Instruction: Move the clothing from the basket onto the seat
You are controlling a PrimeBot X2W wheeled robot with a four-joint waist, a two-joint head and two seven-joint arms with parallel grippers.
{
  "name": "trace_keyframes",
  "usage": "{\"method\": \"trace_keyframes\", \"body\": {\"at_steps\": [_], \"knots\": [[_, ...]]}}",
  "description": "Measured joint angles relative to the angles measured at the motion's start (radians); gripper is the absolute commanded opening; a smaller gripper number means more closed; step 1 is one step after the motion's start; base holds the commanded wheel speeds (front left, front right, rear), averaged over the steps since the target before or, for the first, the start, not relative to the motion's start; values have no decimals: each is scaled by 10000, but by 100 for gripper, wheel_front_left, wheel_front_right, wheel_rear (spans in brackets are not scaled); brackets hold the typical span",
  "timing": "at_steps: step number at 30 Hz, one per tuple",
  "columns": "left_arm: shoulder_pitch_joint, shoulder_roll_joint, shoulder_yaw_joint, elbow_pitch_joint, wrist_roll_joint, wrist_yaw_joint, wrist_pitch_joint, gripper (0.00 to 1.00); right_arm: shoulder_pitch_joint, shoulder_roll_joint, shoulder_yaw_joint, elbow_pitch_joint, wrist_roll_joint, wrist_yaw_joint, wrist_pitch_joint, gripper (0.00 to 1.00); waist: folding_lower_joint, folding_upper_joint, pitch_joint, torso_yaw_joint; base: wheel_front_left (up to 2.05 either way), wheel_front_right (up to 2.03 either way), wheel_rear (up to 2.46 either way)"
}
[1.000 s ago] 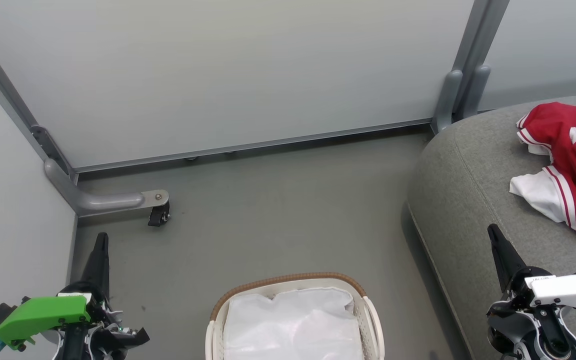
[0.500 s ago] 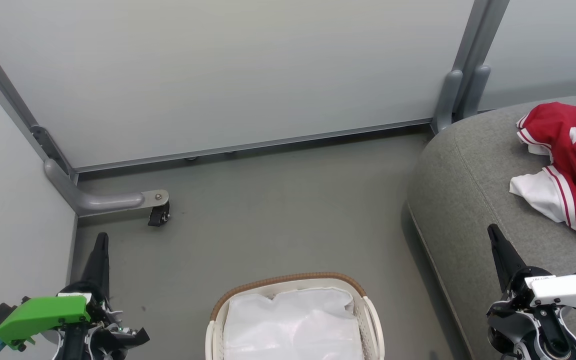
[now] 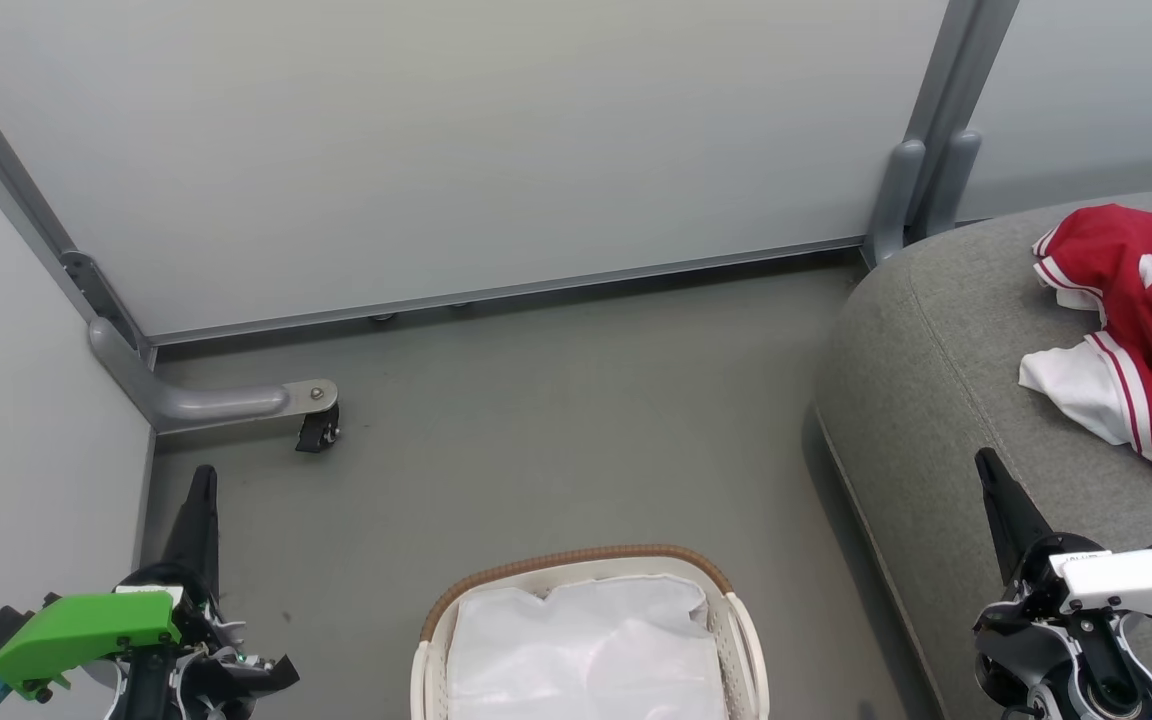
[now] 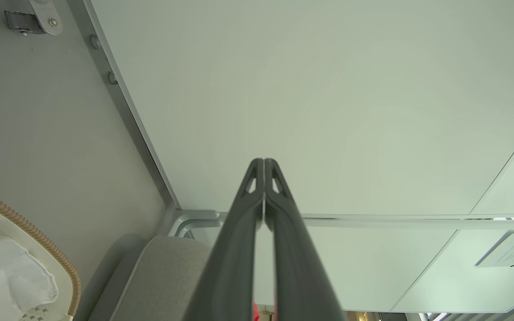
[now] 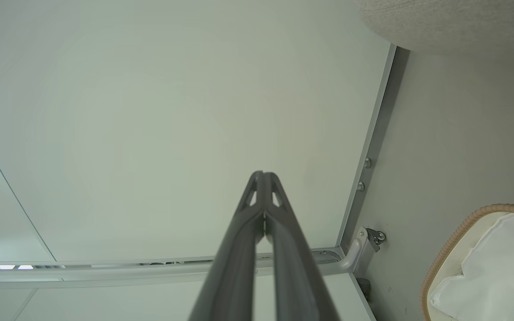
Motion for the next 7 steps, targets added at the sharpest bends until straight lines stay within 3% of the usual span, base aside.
{"method": "trace_keyframes", "body": {"at_steps": [7], "knots": [[0,0,0,-4,0,0,0,0,0,0,0,0,0,0,0,0,0,0,0,0,0,0,0]]}}
